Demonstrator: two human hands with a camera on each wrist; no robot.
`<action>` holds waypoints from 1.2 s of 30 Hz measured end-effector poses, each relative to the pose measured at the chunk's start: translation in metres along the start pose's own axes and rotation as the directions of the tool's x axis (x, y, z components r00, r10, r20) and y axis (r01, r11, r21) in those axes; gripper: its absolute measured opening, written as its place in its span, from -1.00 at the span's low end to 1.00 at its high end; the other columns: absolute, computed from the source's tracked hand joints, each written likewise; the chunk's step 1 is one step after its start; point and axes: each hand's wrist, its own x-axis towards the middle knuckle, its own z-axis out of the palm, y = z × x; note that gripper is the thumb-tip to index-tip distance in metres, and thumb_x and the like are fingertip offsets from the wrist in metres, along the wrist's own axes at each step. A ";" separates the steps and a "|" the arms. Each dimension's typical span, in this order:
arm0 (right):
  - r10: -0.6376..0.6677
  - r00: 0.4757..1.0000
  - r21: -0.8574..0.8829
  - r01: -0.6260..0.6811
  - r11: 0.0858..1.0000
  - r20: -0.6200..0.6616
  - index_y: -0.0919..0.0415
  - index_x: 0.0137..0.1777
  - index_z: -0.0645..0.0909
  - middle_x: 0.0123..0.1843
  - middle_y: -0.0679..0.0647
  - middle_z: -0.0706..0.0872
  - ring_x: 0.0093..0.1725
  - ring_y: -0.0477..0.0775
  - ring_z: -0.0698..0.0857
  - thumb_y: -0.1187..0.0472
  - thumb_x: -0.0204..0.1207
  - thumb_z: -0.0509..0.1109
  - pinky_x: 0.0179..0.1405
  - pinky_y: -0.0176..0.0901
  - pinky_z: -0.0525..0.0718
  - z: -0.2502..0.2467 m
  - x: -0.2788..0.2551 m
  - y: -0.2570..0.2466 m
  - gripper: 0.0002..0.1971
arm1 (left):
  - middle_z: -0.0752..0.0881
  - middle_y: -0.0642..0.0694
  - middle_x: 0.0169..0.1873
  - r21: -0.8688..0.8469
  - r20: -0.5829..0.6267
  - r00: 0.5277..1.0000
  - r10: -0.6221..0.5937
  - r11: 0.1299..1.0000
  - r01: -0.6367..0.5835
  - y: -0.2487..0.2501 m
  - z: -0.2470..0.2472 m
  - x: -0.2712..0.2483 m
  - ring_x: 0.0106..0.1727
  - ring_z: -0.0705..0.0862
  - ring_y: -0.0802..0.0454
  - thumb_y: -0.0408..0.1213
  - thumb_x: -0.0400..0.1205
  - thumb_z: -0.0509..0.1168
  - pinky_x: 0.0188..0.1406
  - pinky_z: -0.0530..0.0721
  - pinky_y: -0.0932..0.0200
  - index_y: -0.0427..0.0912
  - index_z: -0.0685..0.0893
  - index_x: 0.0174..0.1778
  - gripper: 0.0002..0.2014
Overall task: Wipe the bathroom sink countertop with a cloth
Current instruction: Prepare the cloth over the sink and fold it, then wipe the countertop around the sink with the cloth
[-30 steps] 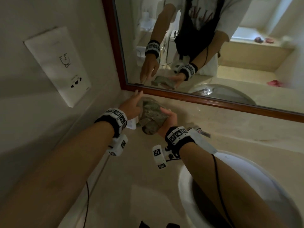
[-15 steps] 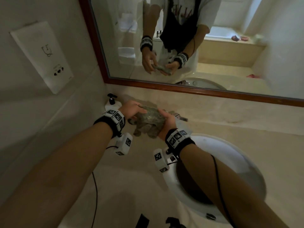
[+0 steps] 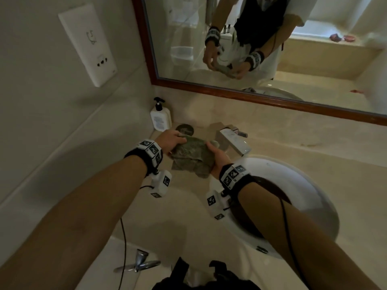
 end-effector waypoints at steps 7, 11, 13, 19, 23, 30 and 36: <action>0.002 0.999 -0.132 -0.008 0.991 -0.048 0.16 0.13 0.63 0.11 0.11 0.76 0.04 0.12 0.72 0.03 0.58 0.40 -0.09 0.06 0.68 0.011 0.015 0.009 -0.76 | 0.62 -0.26 0.05 -0.075 0.032 0.994 -0.105 0.991 0.107 -0.030 -0.028 0.007 0.00 0.63 -0.23 -0.20 0.71 0.23 -0.26 0.65 -0.06 -0.26 0.55 0.11 -0.81; 0.010 0.996 -0.153 -0.023 0.988 -0.084 0.15 0.08 0.64 0.02 0.08 0.77 0.00 0.09 0.73 0.04 0.61 0.37 -0.20 0.00 0.67 0.025 0.031 0.010 -0.80 | 0.60 -0.26 0.07 -0.115 0.053 0.988 -0.147 0.982 0.153 -0.042 -0.040 0.026 0.02 0.60 -0.22 -0.22 0.72 0.23 -0.34 0.61 0.00 -0.25 0.55 0.14 -0.82; -0.016 0.992 -0.152 -0.004 0.988 -0.126 0.17 0.06 0.65 0.00 0.09 0.78 -0.01 0.10 0.74 0.06 0.59 0.40 -0.19 0.00 0.69 0.030 0.041 0.008 -0.81 | 0.62 -0.26 0.08 -0.129 0.051 0.989 -0.142 0.981 0.148 -0.045 -0.045 0.039 0.03 0.61 -0.24 -0.23 0.70 0.25 -0.38 0.62 0.02 -0.25 0.58 0.13 -0.82; -0.156 0.961 -0.152 0.122 0.981 -0.230 0.20 0.15 0.68 0.01 0.12 0.80 -0.05 0.13 0.76 0.18 0.56 0.43 -0.19 -0.10 0.69 0.036 0.068 -0.008 -0.79 | 0.72 -0.25 -0.01 -0.102 -0.004 0.998 -0.067 0.993 0.066 -0.040 -0.055 0.073 0.02 0.72 -0.28 -0.33 0.59 0.36 -0.10 0.76 -0.10 -0.12 0.67 -0.15 -0.97; -0.232 0.936 -0.249 0.166 0.954 -0.266 0.18 0.10 0.72 0.11 0.19 0.77 0.09 0.23 0.74 0.27 0.46 0.47 0.11 0.11 0.73 0.025 0.080 -0.012 -0.78 | 0.73 -0.14 -0.12 0.117 -0.068 0.992 0.108 0.988 -0.100 -0.044 -0.048 0.078 0.00 0.68 -0.17 -0.35 0.54 0.37 -0.06 0.66 0.04 -0.01 0.70 -0.15 -0.88; -0.179 0.960 -0.706 -0.026 0.708 -0.214 0.31 0.25 0.67 0.17 0.09 0.71 0.05 -0.03 0.58 0.24 0.48 0.42 0.06 -0.23 0.57 -0.005 0.063 0.029 -0.65 | 0.73 -0.05 0.24 0.593 0.133 0.991 -0.003 0.801 -0.077 -0.105 -0.016 0.058 0.20 0.68 -0.17 -0.31 0.62 0.22 0.29 0.62 0.01 0.06 0.79 0.13 -0.70; -0.235 0.930 -0.545 0.047 0.837 -0.281 0.31 -0.10 0.77 -0.16 0.12 0.77 -0.11 0.12 0.73 0.39 0.41 0.48 -0.18 -0.21 0.69 -0.014 0.037 0.064 -0.90 | 0.68 -0.04 0.30 0.674 0.123 0.992 -0.005 0.735 -0.080 -0.129 0.004 0.048 0.23 0.65 -0.17 -0.27 0.60 0.19 0.29 0.60 0.04 0.11 0.75 0.19 -0.66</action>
